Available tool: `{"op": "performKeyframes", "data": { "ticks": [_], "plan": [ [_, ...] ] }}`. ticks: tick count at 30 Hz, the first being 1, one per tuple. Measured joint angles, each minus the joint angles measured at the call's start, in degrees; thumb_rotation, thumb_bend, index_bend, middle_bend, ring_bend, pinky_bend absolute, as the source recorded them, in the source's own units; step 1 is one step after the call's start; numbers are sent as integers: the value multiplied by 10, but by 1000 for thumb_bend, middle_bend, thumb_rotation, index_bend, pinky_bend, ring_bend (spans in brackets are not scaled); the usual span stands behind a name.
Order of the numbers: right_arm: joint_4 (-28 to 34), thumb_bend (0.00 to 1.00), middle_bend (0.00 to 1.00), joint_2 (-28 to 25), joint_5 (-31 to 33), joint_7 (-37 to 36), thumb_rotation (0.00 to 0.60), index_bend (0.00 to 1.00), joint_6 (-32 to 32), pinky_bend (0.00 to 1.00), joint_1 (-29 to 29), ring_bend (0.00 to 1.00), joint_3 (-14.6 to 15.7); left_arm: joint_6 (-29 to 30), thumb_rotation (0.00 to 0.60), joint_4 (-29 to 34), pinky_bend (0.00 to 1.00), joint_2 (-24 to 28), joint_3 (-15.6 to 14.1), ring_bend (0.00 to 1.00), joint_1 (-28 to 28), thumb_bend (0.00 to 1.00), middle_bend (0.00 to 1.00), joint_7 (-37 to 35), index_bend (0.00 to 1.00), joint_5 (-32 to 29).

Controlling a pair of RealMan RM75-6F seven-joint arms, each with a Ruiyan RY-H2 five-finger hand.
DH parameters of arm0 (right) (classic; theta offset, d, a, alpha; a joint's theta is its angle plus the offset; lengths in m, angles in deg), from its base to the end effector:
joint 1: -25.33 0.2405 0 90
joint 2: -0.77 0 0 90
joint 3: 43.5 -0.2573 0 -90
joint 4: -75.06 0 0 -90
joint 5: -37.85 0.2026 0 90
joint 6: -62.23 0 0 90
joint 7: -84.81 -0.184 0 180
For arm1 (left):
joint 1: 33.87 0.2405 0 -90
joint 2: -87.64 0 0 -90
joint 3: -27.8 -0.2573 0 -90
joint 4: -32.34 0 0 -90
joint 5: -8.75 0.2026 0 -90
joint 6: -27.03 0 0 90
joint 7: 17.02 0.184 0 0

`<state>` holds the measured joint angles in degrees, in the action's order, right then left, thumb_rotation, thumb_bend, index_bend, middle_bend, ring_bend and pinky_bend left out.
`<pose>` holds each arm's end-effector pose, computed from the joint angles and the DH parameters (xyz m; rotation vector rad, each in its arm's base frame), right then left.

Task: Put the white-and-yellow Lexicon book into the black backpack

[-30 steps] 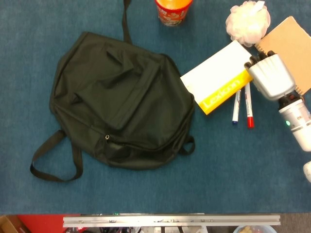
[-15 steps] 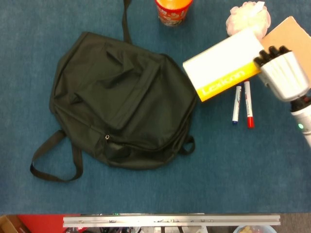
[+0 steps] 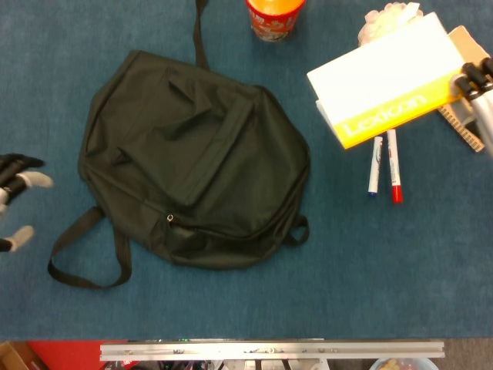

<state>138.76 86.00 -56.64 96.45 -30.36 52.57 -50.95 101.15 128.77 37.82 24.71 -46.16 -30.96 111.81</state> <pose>-0.2104 -0.3390 0.1133 1.5360 -0.1831 1.1270 -0.2687 0.2211 0.1671 -1.8356 -0.9893 -0.8987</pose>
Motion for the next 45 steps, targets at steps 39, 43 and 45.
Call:
{"op": "performKeyframes", "data": {
  "ticks": [39,43,45],
  "plan": [
    [89,655,652,-84,54,1,600,751,-12,697,-58,558,-47,-281,600,49,161,-248,19,0,-206,183,0,224,15,-77],
    [87,655,652,-83,55,-4,600,752,-11,697,-60,558,-48,-298,600,51,161,-284,26,0,-217,182,0,273,24,-116],
    [86,655,652,-83,56,-7,600,752,-11,697,-61,558,-49,-303,600,50,161,-299,30,0,-220,182,2,291,33,-136]
  ]
}}
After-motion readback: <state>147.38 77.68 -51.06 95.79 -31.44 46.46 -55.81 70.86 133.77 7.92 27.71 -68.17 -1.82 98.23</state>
